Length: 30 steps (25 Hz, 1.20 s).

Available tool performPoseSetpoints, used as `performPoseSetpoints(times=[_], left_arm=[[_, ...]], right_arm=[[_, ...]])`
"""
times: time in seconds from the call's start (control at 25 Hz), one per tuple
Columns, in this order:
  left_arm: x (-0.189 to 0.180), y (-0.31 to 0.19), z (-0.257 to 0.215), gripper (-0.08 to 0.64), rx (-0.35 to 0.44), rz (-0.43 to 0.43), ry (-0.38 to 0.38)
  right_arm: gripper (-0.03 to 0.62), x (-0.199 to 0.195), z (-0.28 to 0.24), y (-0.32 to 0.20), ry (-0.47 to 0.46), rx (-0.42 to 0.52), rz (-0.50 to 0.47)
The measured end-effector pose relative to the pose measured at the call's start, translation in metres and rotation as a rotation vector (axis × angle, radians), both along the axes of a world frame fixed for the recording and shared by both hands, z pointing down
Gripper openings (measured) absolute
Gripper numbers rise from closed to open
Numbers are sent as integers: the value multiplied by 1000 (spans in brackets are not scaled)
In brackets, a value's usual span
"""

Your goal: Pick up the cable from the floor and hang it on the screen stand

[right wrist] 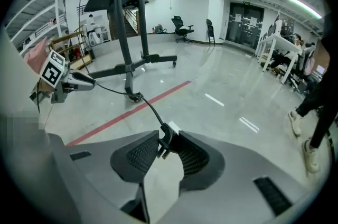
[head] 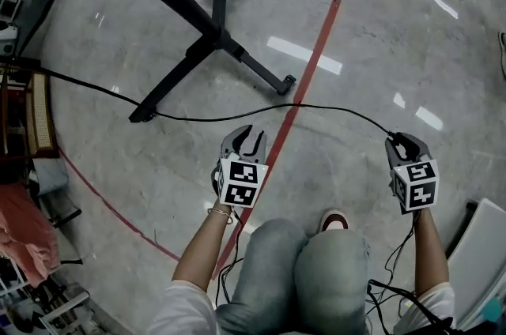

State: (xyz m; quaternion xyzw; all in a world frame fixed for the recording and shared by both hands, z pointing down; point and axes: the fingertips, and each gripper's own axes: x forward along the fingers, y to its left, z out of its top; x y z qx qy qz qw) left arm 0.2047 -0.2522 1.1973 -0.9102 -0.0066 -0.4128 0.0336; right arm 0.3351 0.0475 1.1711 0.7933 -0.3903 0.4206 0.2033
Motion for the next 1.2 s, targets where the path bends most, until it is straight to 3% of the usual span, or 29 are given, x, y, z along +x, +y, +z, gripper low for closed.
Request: performPoseSetpoints(times=[0.16, 0.32, 0.64, 0.88, 1.08, 1.2], left_arm=[[-3, 30, -79, 109, 0, 71, 1], [-2, 51, -157, 178, -19, 128, -10], [-16, 59, -273, 222, 117, 290, -144], [-12, 95, -298, 225, 182, 466, -218], [1, 129, -273, 225, 274, 651, -264], [-1, 146, -251, 225, 285, 743, -306]], right_arm=[[124, -1, -93, 32, 20, -12, 37], [124, -3, -187, 58, 35, -40, 68], [124, -24, -369, 109, 69, -79, 127], [124, -44, -475, 149, 81, -98, 162], [124, -60, -527, 175, 102, -84, 209], [124, -70, -537, 187, 116, -75, 229]])
